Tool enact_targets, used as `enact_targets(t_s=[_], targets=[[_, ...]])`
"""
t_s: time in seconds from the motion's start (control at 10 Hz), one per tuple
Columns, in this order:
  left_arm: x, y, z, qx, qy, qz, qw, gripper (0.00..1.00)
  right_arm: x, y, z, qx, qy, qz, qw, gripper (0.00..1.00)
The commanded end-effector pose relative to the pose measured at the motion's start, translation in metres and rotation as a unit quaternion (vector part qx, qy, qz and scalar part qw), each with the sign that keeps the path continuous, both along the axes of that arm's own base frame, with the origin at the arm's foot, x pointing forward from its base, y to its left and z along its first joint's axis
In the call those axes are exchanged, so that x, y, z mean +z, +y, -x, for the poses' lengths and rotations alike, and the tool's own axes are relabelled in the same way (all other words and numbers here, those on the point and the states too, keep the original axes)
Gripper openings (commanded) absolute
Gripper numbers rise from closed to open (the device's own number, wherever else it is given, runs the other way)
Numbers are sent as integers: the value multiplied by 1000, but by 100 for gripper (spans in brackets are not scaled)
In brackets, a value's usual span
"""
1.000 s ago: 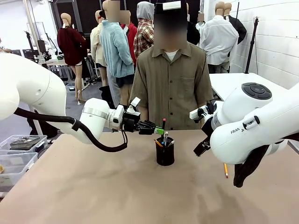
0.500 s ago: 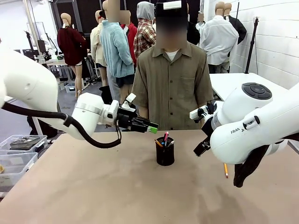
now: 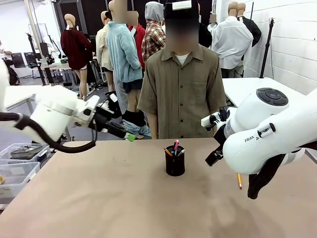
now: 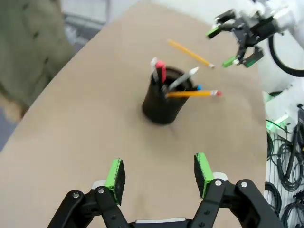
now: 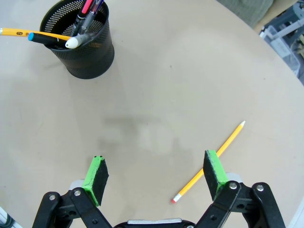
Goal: Place the pens into the pen holder.
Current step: Pick up a writing instrument from the table and place it into the Pen holder.
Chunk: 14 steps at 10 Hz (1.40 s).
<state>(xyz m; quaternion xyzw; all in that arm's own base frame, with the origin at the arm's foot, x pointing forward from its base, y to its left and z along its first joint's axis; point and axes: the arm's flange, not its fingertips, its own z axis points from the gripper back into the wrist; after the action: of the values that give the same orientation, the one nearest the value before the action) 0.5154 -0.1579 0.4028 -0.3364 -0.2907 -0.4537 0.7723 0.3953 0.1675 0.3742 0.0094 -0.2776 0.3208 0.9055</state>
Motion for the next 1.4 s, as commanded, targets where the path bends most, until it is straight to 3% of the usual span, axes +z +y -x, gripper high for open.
enact_targets(t_s=[0.0,0.2,0.3,0.5,0.6,0.7,1.3], targets=[[5,22,26,89,69,-58,992,76,-1,0,1,0,1,0,1000,100],[3,52,44,174,107,-115,972,76,-1,0,1,0,1,0,1000,100],[1,69,52,234,114,-137,956,76,-1,0,1,0,1,0,1000,100],[-6,91,64,302,134,-169,928,76,-1,0,1,0,1,0,1000,100],[-10,94,69,307,137,-163,928,76,-1,0,1,0,1,0,1000,100],[-17,92,55,276,114,-151,942,76,-1,0,1,0,1,0,1000,100],[-17,92,55,276,114,-151,942,76,-1,0,1,0,1,0,1000,100]])
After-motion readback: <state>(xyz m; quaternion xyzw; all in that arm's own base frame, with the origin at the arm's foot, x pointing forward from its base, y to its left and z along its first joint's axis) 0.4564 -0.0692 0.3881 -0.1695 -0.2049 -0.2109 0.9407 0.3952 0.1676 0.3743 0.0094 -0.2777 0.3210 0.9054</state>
